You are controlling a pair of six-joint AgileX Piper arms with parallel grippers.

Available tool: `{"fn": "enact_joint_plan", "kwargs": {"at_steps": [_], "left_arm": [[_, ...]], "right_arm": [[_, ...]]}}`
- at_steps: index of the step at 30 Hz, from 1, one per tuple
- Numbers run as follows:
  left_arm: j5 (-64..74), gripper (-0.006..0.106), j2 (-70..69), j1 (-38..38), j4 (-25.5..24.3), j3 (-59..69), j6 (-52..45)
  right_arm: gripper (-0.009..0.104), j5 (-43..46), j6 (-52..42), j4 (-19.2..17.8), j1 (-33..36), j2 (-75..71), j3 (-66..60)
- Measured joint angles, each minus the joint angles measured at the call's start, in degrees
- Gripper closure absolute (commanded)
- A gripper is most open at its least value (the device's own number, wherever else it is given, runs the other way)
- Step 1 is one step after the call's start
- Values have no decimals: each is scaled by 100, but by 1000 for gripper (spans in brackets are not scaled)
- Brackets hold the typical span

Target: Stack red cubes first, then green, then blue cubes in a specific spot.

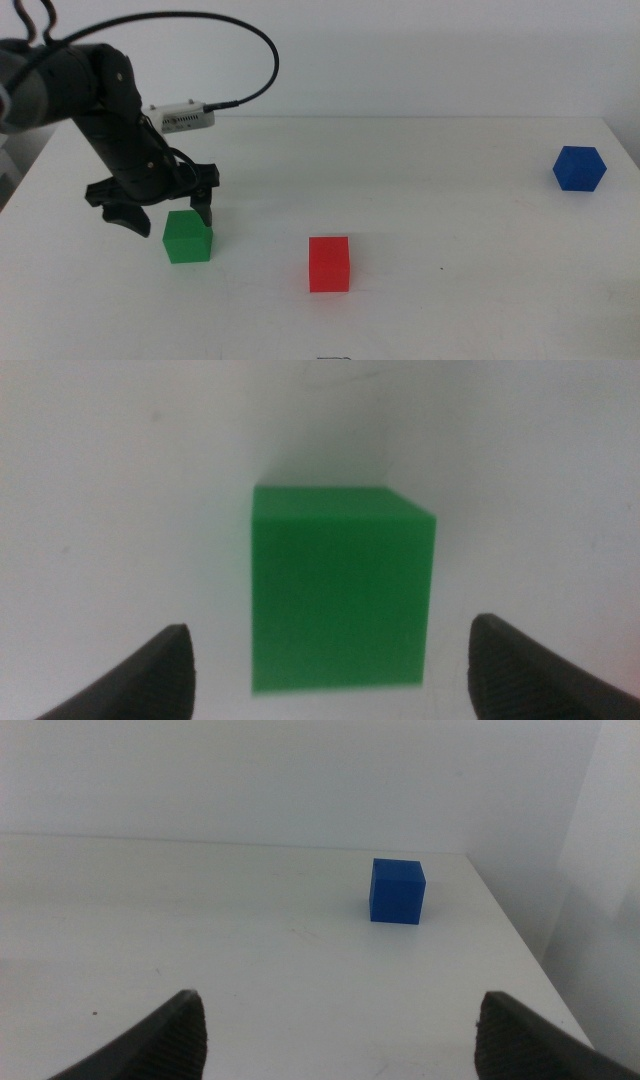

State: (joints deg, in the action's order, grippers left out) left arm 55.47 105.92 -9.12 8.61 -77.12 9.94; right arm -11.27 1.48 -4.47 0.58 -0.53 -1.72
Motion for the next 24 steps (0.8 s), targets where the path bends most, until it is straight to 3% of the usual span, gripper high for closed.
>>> {"fn": "enact_joint_plan", "kwargs": {"at_steps": [12,18,24], "left_arm": [[-531,12,608,0,134,0,-112],[-638,25,698,0,139,0,-112],[-624,49,698,0,139,0,-118]], "right_arm": [[5,0,0,0,0,0,0],[5,0,0,0,0,0,0],[5,0,0,0,0,0,0]]}}
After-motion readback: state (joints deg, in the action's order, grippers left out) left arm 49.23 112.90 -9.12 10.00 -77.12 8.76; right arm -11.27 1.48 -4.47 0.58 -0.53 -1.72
